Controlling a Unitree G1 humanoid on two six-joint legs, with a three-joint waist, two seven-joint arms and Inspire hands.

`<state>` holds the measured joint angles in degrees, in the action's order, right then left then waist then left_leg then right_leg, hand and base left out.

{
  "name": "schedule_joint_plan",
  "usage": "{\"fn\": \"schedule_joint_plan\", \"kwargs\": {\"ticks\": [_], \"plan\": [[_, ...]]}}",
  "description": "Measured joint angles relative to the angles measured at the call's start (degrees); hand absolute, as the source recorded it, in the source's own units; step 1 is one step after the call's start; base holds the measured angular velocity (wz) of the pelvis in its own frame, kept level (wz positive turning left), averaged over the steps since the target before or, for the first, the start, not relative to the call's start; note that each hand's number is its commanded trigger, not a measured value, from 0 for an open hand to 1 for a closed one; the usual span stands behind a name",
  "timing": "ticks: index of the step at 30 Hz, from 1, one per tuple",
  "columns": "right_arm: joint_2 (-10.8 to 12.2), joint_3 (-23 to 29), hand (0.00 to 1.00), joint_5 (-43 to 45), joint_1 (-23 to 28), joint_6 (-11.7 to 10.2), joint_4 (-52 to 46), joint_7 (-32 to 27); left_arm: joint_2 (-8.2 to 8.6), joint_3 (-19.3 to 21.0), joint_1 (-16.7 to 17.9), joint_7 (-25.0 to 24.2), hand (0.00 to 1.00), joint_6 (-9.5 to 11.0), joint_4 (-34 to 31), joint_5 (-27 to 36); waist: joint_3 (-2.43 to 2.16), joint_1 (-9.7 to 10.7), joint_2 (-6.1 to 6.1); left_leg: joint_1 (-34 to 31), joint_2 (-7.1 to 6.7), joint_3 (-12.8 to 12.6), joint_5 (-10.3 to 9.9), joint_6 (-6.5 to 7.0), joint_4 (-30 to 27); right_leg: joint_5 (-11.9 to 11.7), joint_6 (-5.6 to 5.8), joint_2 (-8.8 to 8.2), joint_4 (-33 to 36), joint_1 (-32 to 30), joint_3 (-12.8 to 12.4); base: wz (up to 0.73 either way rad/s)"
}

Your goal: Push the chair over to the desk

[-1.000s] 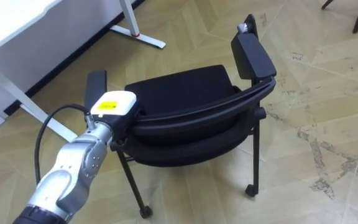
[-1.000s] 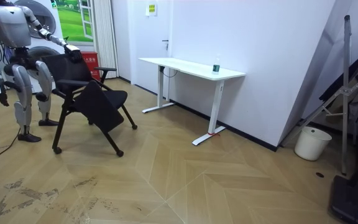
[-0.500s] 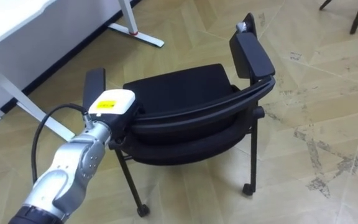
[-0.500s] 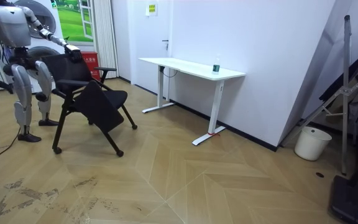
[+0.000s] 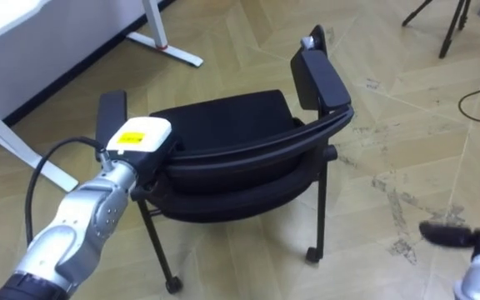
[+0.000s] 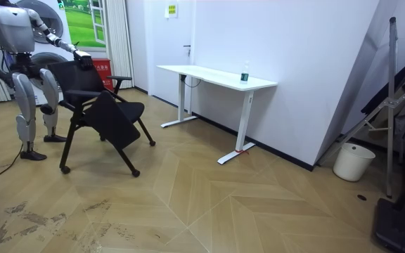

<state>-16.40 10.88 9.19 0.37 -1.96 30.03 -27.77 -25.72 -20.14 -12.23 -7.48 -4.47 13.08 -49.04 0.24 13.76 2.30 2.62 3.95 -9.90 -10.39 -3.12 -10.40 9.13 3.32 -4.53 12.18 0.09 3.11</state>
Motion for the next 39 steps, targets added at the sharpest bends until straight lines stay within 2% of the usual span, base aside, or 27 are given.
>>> {"fn": "schedule_joint_plan", "kwargs": {"ticks": [3, 8, 11, 15, 17, 19, 21, 26, 30, 39], "plan": [[0.0, -0.2, 0.00, 2.7, -2.6, -0.5, -0.9, -1.0, 0.00, 0.0, 0.0, 0.4, 1.00, 0.4, 0.5, 0.1, 0.05, -0.5, -0.07, 0.4, 0.09, -0.8, 0.0, 0.00, 0.1, 0.0, 0.00, 0.07, 0.2, -0.1, -0.6, -0.10], [-0.1, -4.1, 0.00, 8.6, -2.7, -0.5, -8.7, -0.7, -0.26, 0.1, -0.5, 0.4, 1.00, 1.0, 0.7, 0.1, 0.09, -2.1, -0.07, 0.2, 0.45, -1.8, 0.0, -0.01, -0.1, -0.2, -0.24, 0.43, 0.5, -1.1, -1.6, -0.14], [-0.1, -6.5, 0.00, 9.8, -4.0, -1.1, -10.0, 1.1, -0.16, 0.0, -1.6, 0.4, 1.00, 2.0, 1.6, 0.0, 0.10, -3.2, -0.07, -0.3, 0.70, -2.4, 0.0, -0.01, -0.1, -0.5, -0.38, 0.59, 0.6, -1.7, -1.6, -0.04], [-0.1, -10.4, 0.00, 12.3, -5.1, -1.1, -10.2, 5.3, 0.00, 0.1, -2.0, 0.4, 1.00, 3.4, 2.9, 0.0, 0.13, -3.4, -0.09, 0.5, 0.69, -2.5, 0.0, -0.01, 0.2, -0.5, -0.38, 0.59, 0.6, -1.1, -1.7, 0.00], [-0.1, -11.5, 0.00, 13.7, -5.4, -1.1, -10.1, 7.0, 0.02, 0.0, -2.3, 0.4, 1.00, 3.6, 2.9, 0.0, 0.37, -3.6, -0.21, 0.6, 0.67, -2.5, 0.0, -0.01, 0.5, -0.5, -0.38, 0.60, 0.6, -1.0, -1.7, 0.00], [-0.1, -12.1, 0.00, 16.9, -6.1, -1.1, -9.7, 8.7, 0.02, 0.0, -3.3, 0.4, 1.00, 4.1, 2.9, -0.6, 1.04, -4.2, -0.57, 0.3, 0.67, -2.3, 0.0, 0.00, 0.5, -0.5, -0.37, 0.60, 0.5, -1.2, -1.5, 0.04], [-0.2, -12.1, 0.00, 19.0, -6.4, -1.1, -9.2, 9.7, 0.03, 0.0, -3.6, 0.4, 1.00, 4.5, 2.7, -0.6, 1.10, -4.6, -0.67, -0.1, 0.67, -2.0, 0.0, 0.00, 0.4, -0.5, -0.37, 0.60, 0.4, -1.4, -1.3, 0.05], [-1.7, -12.6, 0.00, 29.7, -7.8, -1.1, -9.1, 12.9, -0.26, 0.0, -4.3, 0.3, 1.00, 5.0, 2.5, -0.6, 1.09, -5.2, -0.64, -1.0, 0.69, -1.9, 0.0, 0.00, -0.2, -0.5, -0.37, 0.58, 0.5, -2.2, -1.3, 0.01], [-4.1, -15.8, 0.00, 36.2, -8.8, -1.2, -9.9, 15.3, -0.21, 0.0, -4.6, 0.3, 1.00, 6.2, 2.6, -0.6, 1.08, -6.4, -0.66, -1.0, 0.68, -2.0, 0.0, 0.00, -0.1, -0.5, -0.37, 0.59, 0.5, -2.4, -1.5, -0.03], [-4.7, -18.6, 0.00, 40.3, -9.9, -1.2, -10.1, 17.1, -0.62, -0.3, -5.2, 0.3, 1.00, 7.7, 2.8, -0.4, 1.08, -6.7, -0.66, -1.1, 0.67, -1.6, 0.0, 0.00, 0.0, -0.5, -0.37, 0.59, 0.5, -2.3, -1.3, 0.00]]}}
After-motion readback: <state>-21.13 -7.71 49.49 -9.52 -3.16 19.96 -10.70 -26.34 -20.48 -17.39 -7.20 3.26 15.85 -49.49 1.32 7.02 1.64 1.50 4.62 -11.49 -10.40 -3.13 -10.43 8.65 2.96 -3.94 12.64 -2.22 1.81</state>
